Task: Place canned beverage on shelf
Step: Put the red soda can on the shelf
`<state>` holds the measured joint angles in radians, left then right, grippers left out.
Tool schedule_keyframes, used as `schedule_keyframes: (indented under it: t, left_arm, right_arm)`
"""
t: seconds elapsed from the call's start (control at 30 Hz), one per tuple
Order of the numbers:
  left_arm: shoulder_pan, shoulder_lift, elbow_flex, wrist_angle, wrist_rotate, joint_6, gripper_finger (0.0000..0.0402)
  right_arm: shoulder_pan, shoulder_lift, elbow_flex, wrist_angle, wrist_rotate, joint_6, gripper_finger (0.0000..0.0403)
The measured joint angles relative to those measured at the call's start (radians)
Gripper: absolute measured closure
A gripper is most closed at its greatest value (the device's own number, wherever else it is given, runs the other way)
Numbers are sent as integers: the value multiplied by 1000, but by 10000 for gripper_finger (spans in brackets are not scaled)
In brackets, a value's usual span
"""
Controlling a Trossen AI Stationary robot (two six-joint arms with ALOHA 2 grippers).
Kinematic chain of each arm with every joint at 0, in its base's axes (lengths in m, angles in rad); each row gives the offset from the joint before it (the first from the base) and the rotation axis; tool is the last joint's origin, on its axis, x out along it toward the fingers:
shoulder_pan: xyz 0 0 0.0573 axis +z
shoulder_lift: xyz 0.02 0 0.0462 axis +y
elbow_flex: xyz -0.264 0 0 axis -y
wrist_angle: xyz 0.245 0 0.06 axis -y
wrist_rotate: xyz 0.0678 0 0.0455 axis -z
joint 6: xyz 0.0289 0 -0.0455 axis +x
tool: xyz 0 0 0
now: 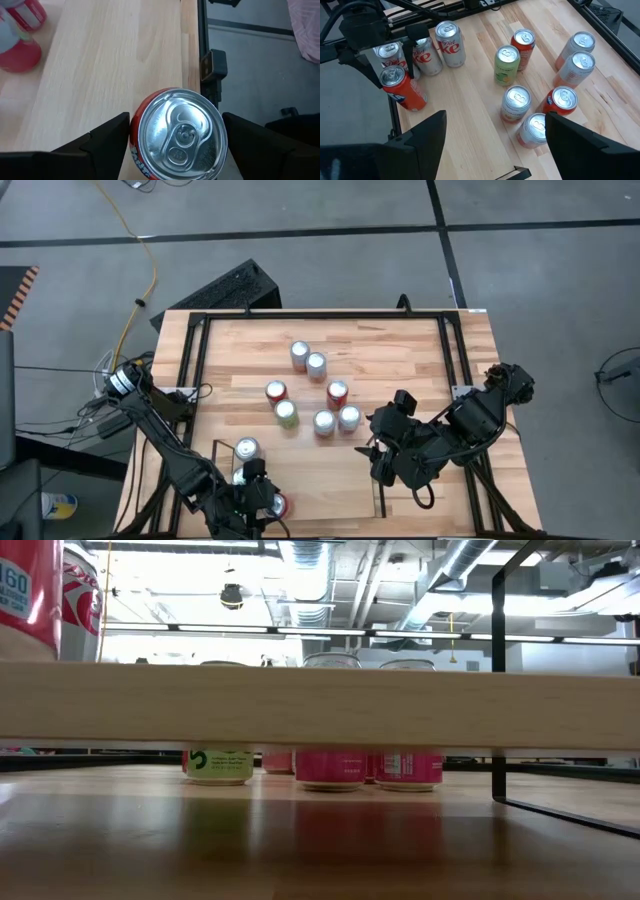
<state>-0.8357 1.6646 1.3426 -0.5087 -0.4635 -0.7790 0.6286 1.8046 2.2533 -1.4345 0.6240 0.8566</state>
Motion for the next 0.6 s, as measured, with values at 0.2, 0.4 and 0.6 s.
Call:
schedule_keyframes:
  t: [0.2, 0.4, 0.6]
  left_arm:
    - [14, -2, 3, 2, 25, 11, 96]
    - [28, -4, 3, 2, 32, 35, 93]
    - [51, -52, 3, -21, 27, 77, 93]
  right_arm:
    - [0, 0, 0, 0, 0, 0, 93]
    - [7, 0, 0, 0, 0, 0, 93]
    - [20, 0, 0, 8, -1, 0, 93]
